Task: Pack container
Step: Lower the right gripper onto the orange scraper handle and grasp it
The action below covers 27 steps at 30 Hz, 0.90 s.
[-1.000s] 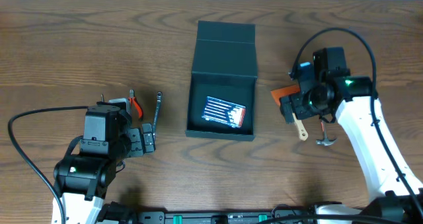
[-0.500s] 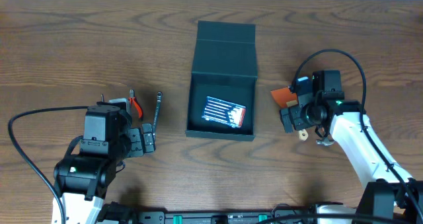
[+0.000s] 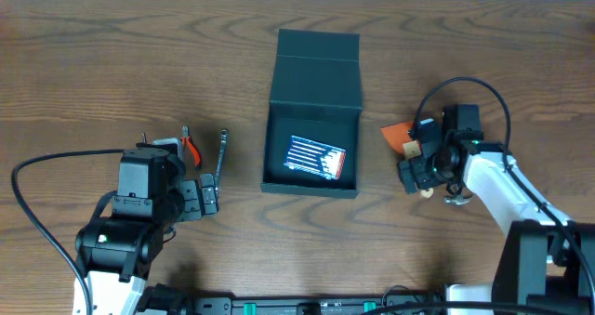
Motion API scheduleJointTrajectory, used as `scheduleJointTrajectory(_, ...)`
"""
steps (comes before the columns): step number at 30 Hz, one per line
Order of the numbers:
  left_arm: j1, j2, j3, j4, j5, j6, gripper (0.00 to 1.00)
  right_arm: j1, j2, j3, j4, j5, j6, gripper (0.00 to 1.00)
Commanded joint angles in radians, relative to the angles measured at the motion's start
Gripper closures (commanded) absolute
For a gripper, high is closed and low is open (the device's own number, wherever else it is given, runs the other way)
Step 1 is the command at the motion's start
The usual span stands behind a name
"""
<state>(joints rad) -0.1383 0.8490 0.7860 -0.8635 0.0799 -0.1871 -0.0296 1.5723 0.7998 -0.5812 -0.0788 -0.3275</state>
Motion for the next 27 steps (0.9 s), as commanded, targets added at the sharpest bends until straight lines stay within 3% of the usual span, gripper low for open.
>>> scheduleJointTrajectory(1,0.004,-0.002,0.019,0.005,0.006,-0.010,0.01,-0.013,0.038,-0.010,0.005,-0.008,-0.030,0.03)
scheduleJointTrajectory(15,0.004,-0.002,0.019,0.015,0.006,-0.010,0.01,-0.017,0.116,-0.009,0.025,-0.008,-0.025,0.02)
scheduleJointTrajectory(19,0.004,-0.002,0.019,0.016,0.006,-0.010,0.01,-0.018,0.117,-0.009,0.026,-0.008,-0.024,0.15)
scheduleJointTrajectory(22,0.004,-0.002,0.019,0.016,0.006,-0.010,0.01,-0.018,0.117,-0.009,0.033,-0.008,-0.024,0.18)
scheduleJointTrajectory(25,0.004,-0.002,0.019,0.016,0.006,-0.010,0.01,-0.018,0.117,-0.009,0.036,-0.008,-0.024,0.29)
scheduleJointTrajectory(27,0.004,-0.002,0.019,0.016,0.006,-0.010,0.01,-0.018,0.117,-0.009,0.037,-0.008,-0.016,0.30)
